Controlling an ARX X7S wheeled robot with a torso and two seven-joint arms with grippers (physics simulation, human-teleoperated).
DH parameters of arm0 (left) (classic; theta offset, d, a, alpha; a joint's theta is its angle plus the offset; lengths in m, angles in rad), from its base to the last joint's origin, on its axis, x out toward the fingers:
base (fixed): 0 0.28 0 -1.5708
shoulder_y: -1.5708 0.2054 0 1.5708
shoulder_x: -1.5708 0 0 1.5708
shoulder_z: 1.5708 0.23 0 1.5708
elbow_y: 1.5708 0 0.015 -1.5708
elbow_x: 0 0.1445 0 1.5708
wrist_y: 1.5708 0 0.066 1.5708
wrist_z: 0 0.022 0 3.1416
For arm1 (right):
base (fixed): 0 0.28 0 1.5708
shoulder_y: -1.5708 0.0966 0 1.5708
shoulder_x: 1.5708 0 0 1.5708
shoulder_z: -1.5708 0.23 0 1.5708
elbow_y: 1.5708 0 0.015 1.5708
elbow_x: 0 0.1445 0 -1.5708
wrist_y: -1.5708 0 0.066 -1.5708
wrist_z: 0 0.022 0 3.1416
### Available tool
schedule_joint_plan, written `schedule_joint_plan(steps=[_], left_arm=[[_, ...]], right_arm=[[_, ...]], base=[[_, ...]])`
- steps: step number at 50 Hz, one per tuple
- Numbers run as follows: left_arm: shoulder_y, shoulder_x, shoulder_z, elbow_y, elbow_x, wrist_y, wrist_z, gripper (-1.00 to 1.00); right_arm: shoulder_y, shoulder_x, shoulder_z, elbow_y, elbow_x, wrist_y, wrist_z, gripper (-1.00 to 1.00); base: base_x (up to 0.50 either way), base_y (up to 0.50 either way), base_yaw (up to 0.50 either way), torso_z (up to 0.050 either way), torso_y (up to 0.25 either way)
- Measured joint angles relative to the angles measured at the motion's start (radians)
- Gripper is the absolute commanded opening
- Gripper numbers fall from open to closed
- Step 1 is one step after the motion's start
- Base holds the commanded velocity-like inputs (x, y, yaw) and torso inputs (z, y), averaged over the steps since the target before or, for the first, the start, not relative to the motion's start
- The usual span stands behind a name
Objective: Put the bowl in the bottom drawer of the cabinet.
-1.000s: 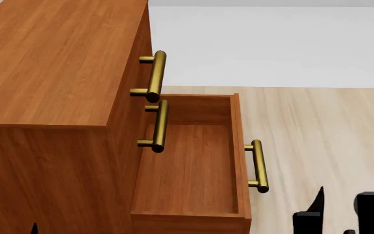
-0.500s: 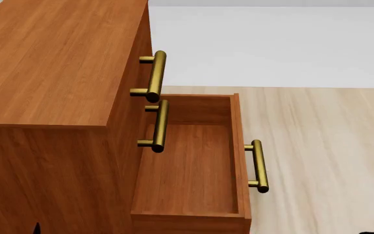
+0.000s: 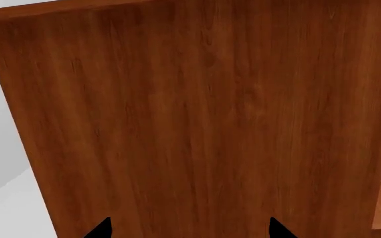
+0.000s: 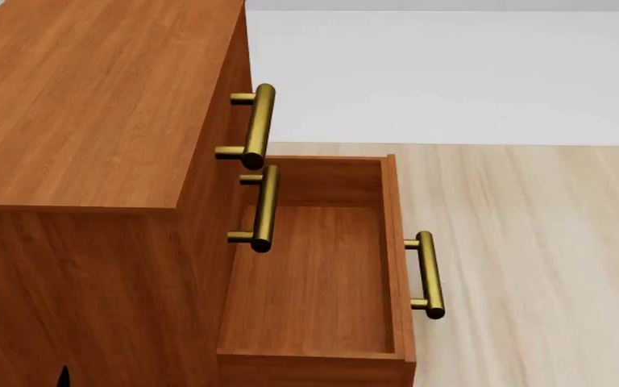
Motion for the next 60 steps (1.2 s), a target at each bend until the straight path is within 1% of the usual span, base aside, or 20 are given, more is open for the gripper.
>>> schedule_joint_plan(steps=[9, 18, 37, 60], left_arm=[[0.000, -0.002, 0.003, -0.002, -0.001, 0.002, -0.003, 1.00], [-0.002, -0.003, 0.007, -0.005, -0.001, 0.002, -0.008, 1.00], [-0.001, -0.008, 0.010, -0.001, 0.001, 0.003, -0.019, 1.00], [-0.003, -0.014, 0.015, 0.002, 0.000, 0.001, -0.030, 1.00]], right_arm=[[-0.043, 0.014, 0.000, 0.061, -0.014, -0.039, -0.027, 1.00], [-0.058, 0.019, -0.029, 0.115, -0.027, -0.071, -0.047, 1.00], [-0.023, 0.021, -0.123, 0.266, -0.061, -0.148, -0.080, 1.00], [0.023, -0.007, -0.212, 0.418, -0.097, -0.237, -0.109, 1.00]], base=[[0.00, 0.00, 0.00, 0.000, 0.000], [0.00, 0.00, 0.00, 0.000, 0.000], [0.00, 0.00, 0.00, 0.000, 0.000], [0.00, 0.00, 0.00, 0.000, 0.000]])
